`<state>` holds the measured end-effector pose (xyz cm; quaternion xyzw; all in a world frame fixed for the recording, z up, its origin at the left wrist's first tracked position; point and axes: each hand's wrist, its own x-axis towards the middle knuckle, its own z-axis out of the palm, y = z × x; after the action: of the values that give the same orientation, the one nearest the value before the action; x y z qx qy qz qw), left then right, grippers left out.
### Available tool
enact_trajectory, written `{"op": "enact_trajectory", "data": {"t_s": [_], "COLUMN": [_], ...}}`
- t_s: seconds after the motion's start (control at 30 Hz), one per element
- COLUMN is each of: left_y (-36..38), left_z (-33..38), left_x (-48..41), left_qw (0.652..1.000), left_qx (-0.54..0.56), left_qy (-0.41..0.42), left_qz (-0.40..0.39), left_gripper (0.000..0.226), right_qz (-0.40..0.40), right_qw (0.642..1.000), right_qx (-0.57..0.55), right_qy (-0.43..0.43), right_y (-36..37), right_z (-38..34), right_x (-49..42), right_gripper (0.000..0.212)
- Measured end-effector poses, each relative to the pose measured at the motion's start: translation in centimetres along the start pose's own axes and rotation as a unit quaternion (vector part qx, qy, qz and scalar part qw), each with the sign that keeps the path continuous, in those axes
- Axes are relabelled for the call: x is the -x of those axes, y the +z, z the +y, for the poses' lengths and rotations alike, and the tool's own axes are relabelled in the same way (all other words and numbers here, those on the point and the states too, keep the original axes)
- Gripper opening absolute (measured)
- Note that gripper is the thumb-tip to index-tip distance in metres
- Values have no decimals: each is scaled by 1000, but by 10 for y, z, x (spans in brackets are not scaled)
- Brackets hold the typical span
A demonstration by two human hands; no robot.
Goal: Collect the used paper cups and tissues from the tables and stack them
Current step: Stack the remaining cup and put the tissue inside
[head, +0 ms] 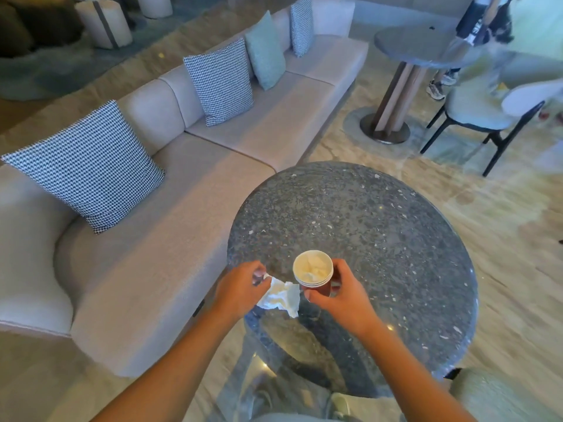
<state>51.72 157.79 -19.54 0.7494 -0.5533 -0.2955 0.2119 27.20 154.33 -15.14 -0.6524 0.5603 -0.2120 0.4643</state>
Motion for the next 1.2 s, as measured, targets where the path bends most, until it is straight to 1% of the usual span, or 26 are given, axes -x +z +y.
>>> {"op": "enact_trajectory", "data": {"t_s": [0.07, 0.13, 0.2, 0.3, 0.37, 0.43, 0.47, 0.53, 0.6, 0.67, 0.73, 0.8, 0.9, 1.0, 1.1, 1.2], "left_y": [12, 28, 44, 67, 78, 86, 89, 95, 101, 106, 107, 104, 88, 64, 34, 11], "left_z": [-11, -20, -25, -31, -30, -27, -25, -21, -17, -13, -9, -4, 10, 35, 74, 117], "left_x": [-4, -8, -12, -17, -23, -29, -31, -34, -34, -32, -28, -22, -10, -4, -1, 3], "left_qw": [999, 995, 989, 986, 978, 973, 973, 971, 966, 966, 967, 971, 986, 992, 993, 989], "left_qx": [-35, -80, -124, -147, -187, -215, -215, -222, -241, -238, -226, -206, -139, -79, -52, -40], "left_qy": [0, -12, -11, 26, 57, 69, 72, 74, 72, 60, 46, 38, 46, 89, 108, 137], "left_qz": [-22, -54, -85, -79, -67, -56, -51, -51, -58, -76, -104, -114, -80, -31, 8, 28], "left_gripper": [30, 52, 67, 68, 68, 69, 67, 57, 42, 33, 28, 27, 20, 9, 11, 12], "right_qz": [8, 19, 23, 30, 33, 39, 44, 51, 53, 55, 58, 62, 57, 66, 71, 93], "right_qw": [1000, 999, 999, 997, 997, 996, 995, 994, 994, 993, 992, 991, 992, 993, 995, 994], "right_qx": [-5, -11, -16, -13, -14, -13, -13, -15, -11, -10, -11, -11, -13, -18, -27, -44], "right_qy": [16, 28, 43, 64, 74, 85, 90, 97, 100, 105, 109, 114, 110, 91, 58, 29], "right_y": [6, 11, 18, 26, 30, 33, 34, 35, 33, 28, 22, 17, 6, -8, -30, -57], "right_z": [1, 5, 11, 18, 21, 23, 24, 26, 30, 32, 36, 39, 41, 40, 30, 17], "right_x": [0, 1, 3, 9, 14, 19, 21, 26, 32, 38, 43, 45, 47, 46, 49, 51], "right_gripper": [62, 60, 60, 62, 63, 66, 69, 71, 65, 62, 62, 62, 60, 58, 58, 58]}}
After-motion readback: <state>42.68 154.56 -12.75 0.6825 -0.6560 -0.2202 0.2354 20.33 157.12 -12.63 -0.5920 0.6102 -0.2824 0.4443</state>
